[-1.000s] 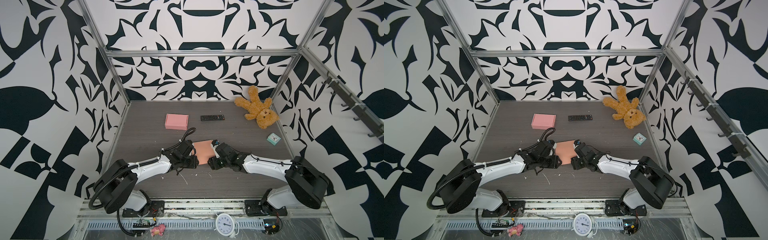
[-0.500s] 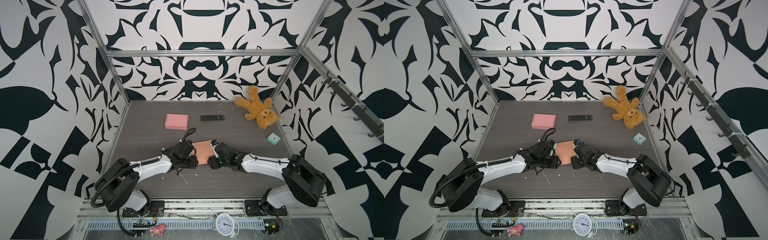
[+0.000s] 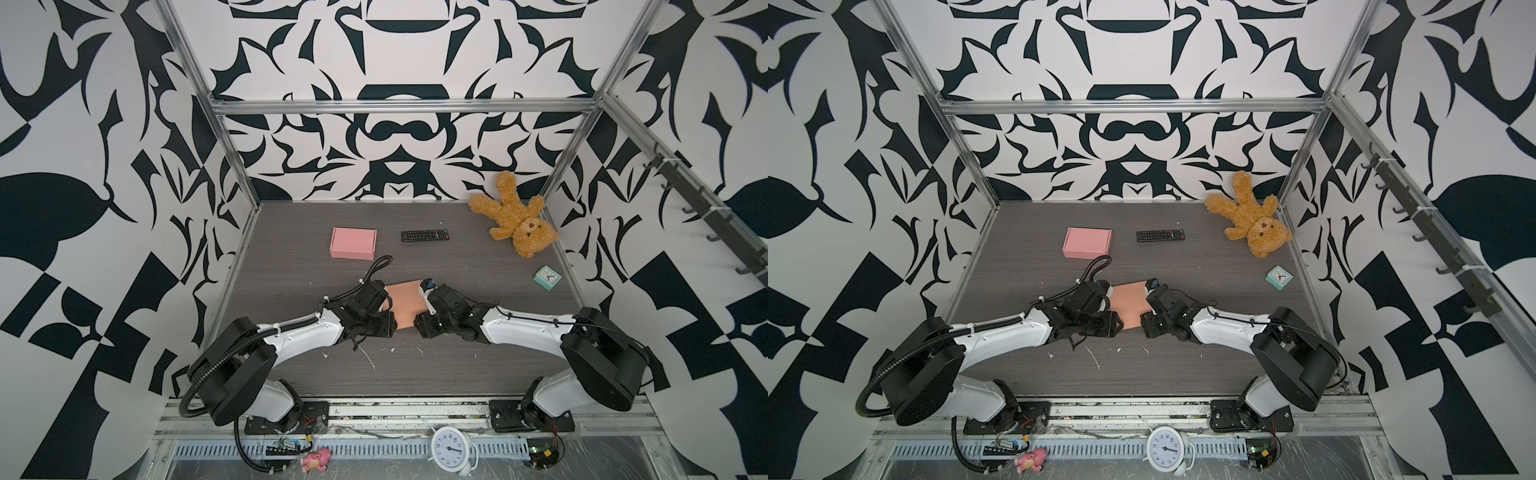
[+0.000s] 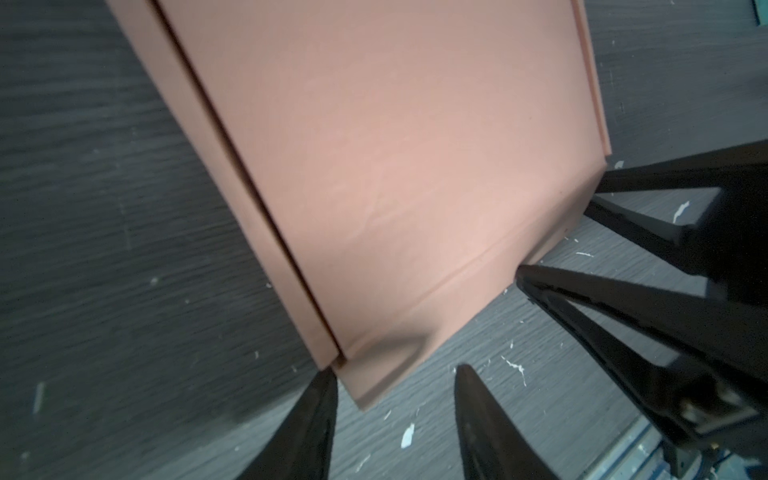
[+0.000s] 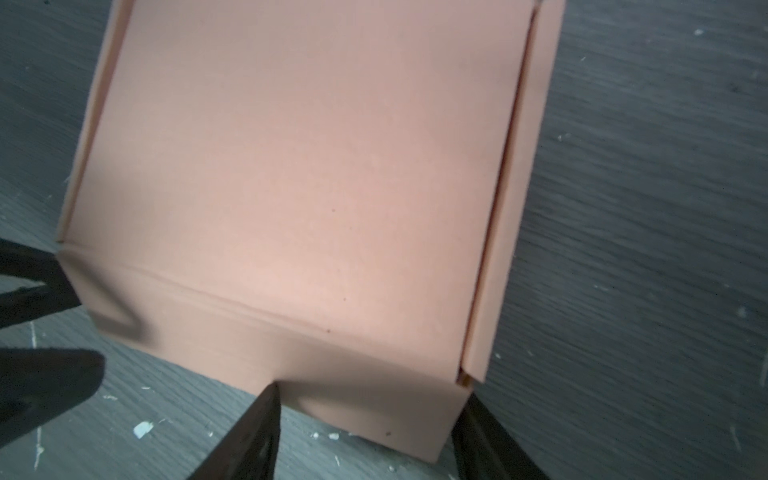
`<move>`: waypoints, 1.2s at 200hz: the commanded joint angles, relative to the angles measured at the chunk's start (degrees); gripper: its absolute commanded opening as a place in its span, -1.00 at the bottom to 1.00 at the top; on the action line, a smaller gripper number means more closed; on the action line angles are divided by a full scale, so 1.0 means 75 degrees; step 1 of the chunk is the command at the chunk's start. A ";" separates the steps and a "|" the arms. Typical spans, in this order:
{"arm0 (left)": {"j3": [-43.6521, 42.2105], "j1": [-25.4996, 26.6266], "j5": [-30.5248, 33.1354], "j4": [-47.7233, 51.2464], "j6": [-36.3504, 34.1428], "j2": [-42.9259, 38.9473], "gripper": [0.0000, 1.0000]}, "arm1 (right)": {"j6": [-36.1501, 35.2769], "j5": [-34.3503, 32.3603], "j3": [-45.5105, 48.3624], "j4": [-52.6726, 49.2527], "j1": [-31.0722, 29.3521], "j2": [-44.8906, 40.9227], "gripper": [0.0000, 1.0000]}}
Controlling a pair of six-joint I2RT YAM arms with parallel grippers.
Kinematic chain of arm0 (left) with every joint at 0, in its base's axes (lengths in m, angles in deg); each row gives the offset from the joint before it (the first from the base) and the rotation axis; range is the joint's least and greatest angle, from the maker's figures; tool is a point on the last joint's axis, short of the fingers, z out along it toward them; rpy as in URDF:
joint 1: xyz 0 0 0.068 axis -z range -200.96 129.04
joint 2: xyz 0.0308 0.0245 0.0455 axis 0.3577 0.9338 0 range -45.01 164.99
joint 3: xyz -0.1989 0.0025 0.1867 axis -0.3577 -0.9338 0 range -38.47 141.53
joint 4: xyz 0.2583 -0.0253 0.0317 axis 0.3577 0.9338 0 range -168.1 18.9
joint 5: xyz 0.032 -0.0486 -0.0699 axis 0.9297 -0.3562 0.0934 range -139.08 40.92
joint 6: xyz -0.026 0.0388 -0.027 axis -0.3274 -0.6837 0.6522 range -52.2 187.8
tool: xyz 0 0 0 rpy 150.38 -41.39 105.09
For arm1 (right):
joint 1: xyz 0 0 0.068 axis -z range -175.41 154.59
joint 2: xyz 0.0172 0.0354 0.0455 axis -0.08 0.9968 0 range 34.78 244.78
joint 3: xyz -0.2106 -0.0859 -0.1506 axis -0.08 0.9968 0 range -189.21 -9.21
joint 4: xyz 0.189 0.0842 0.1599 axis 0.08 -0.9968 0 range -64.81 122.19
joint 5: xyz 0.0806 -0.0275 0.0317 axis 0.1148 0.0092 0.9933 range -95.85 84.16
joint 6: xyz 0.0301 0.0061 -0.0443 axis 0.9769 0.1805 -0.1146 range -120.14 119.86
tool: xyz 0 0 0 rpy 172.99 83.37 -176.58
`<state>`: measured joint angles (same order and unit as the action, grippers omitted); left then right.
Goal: Fold the paper box
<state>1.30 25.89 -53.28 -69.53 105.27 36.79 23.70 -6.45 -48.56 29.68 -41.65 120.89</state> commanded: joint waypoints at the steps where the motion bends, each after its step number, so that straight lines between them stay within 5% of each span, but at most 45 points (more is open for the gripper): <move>1: 0.0179 -0.0081 -0.0205 0.0184 -0.0117 -0.0312 0.07 | -0.0090 -0.0096 -0.0267 0.0212 -0.0046 0.0010 0.30; 111: 0.0509 -0.1210 -0.0824 0.0368 -0.0588 -0.0694 0.21 | -0.0178 -0.0158 -0.0296 0.0275 -0.0035 0.0062 0.32; 240: 0.2885 -0.1886 -0.0953 0.0297 -0.1713 0.2353 0.15 | -0.0307 -0.0225 -0.0471 0.0255 -0.0011 0.0230 0.34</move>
<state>20.18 12.08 -60.65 -67.97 94.37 51.94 22.21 -7.06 -49.87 30.80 -41.65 122.26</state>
